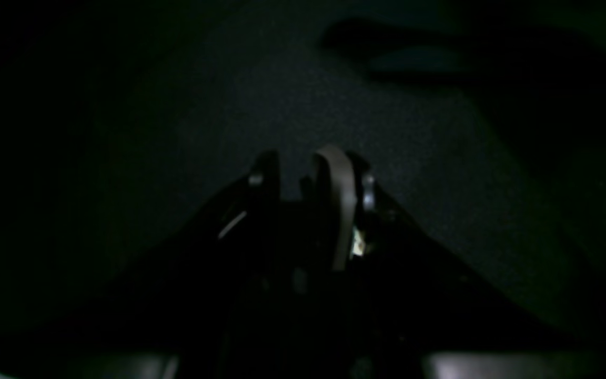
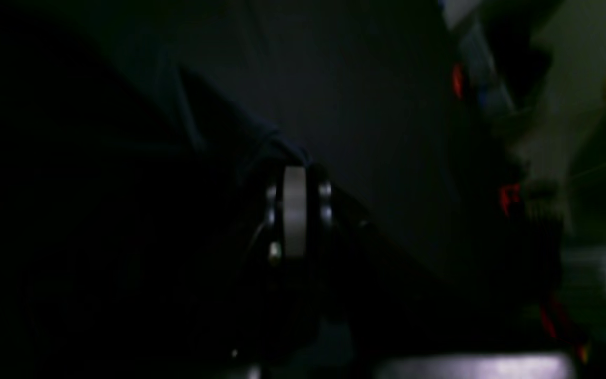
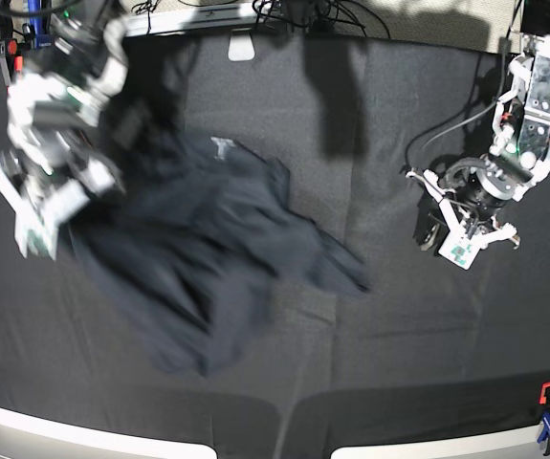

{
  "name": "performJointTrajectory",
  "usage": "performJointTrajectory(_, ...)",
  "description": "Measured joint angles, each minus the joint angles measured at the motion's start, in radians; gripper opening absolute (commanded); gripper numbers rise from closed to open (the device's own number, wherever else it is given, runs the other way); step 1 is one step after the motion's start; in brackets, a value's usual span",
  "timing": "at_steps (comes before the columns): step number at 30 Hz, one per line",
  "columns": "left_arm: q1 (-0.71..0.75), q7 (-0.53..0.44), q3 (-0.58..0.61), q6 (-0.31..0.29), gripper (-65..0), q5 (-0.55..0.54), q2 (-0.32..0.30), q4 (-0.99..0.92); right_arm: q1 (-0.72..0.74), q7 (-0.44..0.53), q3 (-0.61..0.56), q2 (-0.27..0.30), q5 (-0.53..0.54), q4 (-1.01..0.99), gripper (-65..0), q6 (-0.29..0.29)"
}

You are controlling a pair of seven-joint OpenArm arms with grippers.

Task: Layout the t-shirt on the table in an organized manner, then fold the t-shirt properly
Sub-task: 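Lift and drag the shirt with the right gripper to spread it out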

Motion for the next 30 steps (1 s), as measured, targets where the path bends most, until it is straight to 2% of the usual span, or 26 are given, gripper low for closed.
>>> performJointTrajectory(3,0.0,-0.001,0.0,0.0,-51.8,0.0,0.005,0.0,-0.068,-0.027,0.118,0.004,0.102,-0.001,-65.0,0.062)
performJointTrajectory(5,0.0,0.0,0.0,-0.015,-51.7,-0.027,0.015,0.0,-0.088,-0.022,0.187,0.005,0.154,-0.001,-65.0,0.071)
performJointTrajectory(8,0.0,0.0,0.0,-0.103,-47.5,-0.087,0.034,0.0,-0.09,0.014,0.268,0.005,0.257,-0.001,-65.0,0.07)
performJointTrajectory(11,0.0,0.0,0.0,-0.122,-44.3,-0.101,0.058,0.0,-0.089,0.043,0.306,0.005,0.379,-0.001,-65.0,0.07)
performJointTrajectory(14,0.0,0.003,0.0,-0.122,-44.3,-0.101,0.061,0.0,-0.089,0.043,0.311,0.005,0.399,-0.001,-47.3,0.082)
performJointTrajectory(16,0.0,0.005,0.0,-0.129,-44.3,-0.1,0.061,0.0,-0.089,0.043,0.311,0.005,0.404,-0.001,-38.9,0.098)
performJointTrajectory(19,0.0,0.007,0.0,-0.25,-44.3,-0.095,0.061,0.007,-0.089,0.043,0.311,0.005,0.406,-0.001,-36.7,0.1)
performJointTrajectory(21,0.001,0.012,0.015,-0.294,-44.3,-0.096,0.061,0.036,-0.089,0.043,0.311,0.005,0.413,-0.001,-36.7,0.1)
performJointTrajectory(24,-0.004,0.026,0.084,-0.3,-44.3,-0.065,0.058,0.095,-0.089,0.043,0.311,0.005,0.483,-0.001,-36.8,0.1)
performJointTrajectory(27,-0.027,0.026,0.214,-0.304,-44.3,0.06,0.058,0.132,-0.089,0.043,0.311,0.005,0.539,-0.001,-36.8,0.1)
performJointTrajectory(28,-0.041,0.024,0.266,-0.278,-44.3,0.109,0.058,0.136,-0.089,0.043,0.311,0.005,0.545,-0.001,-36.8,0.1)
performJointTrajectory(30,-0.073,0.033,0.353,-0.166,-44.3,0.189,0.059,0.136,-0.089,0.042,0.31,0.005,0.545,-0.001,-36.8,0.1)
